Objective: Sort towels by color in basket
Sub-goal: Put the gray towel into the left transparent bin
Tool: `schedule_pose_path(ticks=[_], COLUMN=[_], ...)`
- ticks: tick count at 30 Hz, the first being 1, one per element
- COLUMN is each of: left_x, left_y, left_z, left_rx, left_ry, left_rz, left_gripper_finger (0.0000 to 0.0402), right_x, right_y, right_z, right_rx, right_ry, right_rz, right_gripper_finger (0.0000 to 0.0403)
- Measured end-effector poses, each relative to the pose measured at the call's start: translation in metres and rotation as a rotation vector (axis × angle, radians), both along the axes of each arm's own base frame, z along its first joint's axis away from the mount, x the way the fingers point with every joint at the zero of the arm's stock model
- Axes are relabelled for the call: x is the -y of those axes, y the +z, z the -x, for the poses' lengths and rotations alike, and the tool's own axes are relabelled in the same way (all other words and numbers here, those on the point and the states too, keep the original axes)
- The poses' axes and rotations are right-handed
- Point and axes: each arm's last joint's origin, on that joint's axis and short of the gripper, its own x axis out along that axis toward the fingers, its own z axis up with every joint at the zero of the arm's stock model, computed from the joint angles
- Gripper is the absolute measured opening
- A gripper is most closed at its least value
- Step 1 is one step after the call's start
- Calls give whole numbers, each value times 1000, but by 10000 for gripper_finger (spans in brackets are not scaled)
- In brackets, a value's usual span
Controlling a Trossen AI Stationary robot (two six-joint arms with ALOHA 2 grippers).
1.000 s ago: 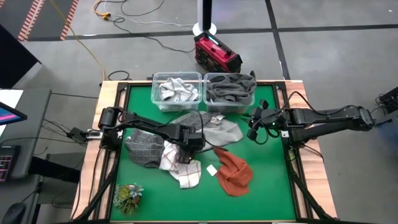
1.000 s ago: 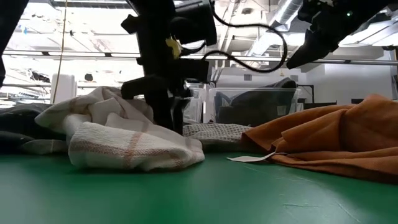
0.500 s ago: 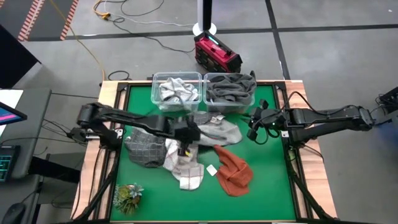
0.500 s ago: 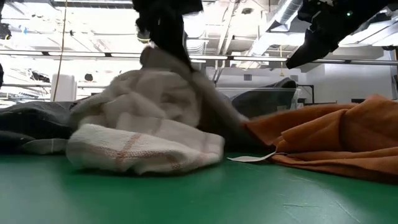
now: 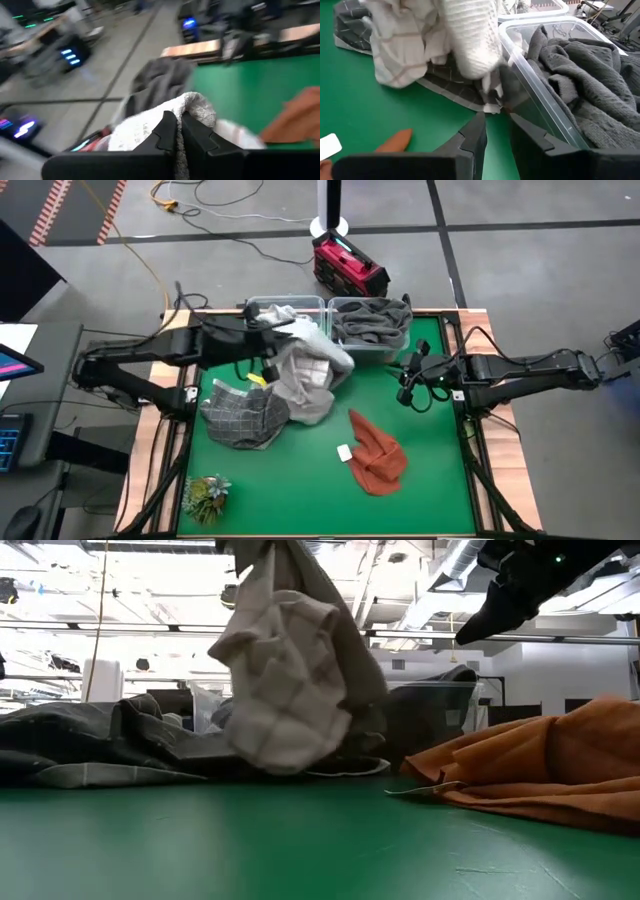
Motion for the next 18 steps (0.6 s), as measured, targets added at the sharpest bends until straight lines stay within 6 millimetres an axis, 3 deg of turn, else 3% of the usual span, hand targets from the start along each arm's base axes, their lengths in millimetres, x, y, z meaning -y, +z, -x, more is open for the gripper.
schedule_pose_path(ticks=[4, 10, 18], left_x=[3, 5, -2], left_y=[5, 4, 16], left_z=[6, 6, 5], left_rx=[30, 19, 100], left_ry=[-134, -200, -29], left_rz=[53, 77, -92], left_gripper_finger=[12, 5, 3], right_x=[0, 0, 0], right_y=[0, 0, 1], right_z=[0, 0, -1], right_rx=[5, 5, 10], right_ry=[1, 1, 3], right_rz=[1, 1, 5], right_gripper_finger=[113, 113, 113])
